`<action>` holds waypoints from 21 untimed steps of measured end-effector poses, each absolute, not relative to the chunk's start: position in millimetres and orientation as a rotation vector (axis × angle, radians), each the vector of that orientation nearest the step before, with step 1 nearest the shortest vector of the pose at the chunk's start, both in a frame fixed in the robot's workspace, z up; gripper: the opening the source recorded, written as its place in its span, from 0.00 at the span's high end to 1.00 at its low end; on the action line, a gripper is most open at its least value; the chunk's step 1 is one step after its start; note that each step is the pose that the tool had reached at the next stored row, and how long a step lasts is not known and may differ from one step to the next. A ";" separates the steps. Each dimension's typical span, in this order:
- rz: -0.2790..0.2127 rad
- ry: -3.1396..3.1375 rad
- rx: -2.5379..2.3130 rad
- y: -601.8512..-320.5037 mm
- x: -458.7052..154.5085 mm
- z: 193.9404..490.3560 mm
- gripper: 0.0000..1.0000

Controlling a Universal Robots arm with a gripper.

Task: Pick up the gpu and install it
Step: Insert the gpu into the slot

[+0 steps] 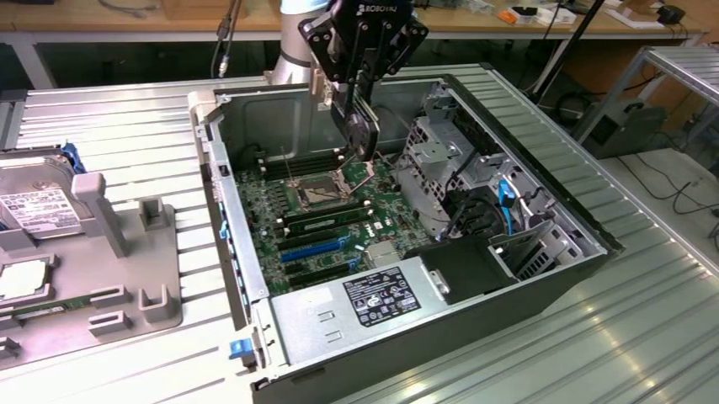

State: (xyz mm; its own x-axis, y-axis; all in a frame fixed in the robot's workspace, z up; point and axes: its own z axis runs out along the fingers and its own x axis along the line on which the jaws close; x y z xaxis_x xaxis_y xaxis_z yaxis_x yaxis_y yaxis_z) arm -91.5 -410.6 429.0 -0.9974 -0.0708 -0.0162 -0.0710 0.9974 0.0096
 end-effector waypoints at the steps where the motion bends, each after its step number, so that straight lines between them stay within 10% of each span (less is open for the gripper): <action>1: 0.016 3.123 -0.128 -410.6 -91.5 429.0 0.73; 21: 0.018 3.099 -0.416 -410.6 -91.5 428.9 0.73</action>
State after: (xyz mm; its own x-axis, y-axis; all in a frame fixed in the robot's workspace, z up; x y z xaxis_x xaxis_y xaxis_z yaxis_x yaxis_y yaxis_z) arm -91.5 -410.6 428.9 -0.9645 -0.2635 -0.0163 -0.2637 0.9646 0.0096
